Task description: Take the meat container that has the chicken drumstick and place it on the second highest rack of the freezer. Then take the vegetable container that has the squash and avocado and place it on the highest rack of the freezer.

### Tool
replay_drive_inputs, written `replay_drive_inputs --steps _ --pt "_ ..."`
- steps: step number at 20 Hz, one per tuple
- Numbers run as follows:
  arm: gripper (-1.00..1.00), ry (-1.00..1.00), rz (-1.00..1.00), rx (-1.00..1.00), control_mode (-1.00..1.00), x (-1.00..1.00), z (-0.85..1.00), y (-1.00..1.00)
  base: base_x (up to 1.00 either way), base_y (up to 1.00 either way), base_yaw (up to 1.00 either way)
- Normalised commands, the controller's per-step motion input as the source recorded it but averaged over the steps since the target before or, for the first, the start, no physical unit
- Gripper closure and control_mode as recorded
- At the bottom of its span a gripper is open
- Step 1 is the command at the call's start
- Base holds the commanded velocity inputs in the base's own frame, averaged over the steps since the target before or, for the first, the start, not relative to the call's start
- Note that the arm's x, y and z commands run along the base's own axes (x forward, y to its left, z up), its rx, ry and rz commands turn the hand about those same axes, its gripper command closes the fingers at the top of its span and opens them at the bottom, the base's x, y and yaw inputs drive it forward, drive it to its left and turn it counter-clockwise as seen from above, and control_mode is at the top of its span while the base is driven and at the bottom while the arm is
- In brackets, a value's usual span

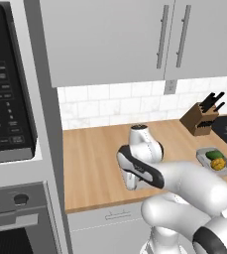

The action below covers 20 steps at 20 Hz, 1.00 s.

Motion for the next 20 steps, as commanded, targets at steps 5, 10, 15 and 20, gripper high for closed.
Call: replay_drive_inputs --steps 5,10,15,20 --pt "-1.00 0.00 0.02 0.00 -1.00 -0.03 0.00 0.08 0.00 0.00 0.00" --pt "-1.00 0.02 0.07 0.00 -1.00 0.06 -0.09 0.26 0.00 0.00 0.00" --pt "-1.00 0.09 0.07 0.00 -1.00 0.18 -0.15 0.17 0.00 0.00 0.00" --pt "-1.00 0.00 0.01 0.00 -1.00 0.13 -0.11 -0.03 0.00 0.00 0.00"
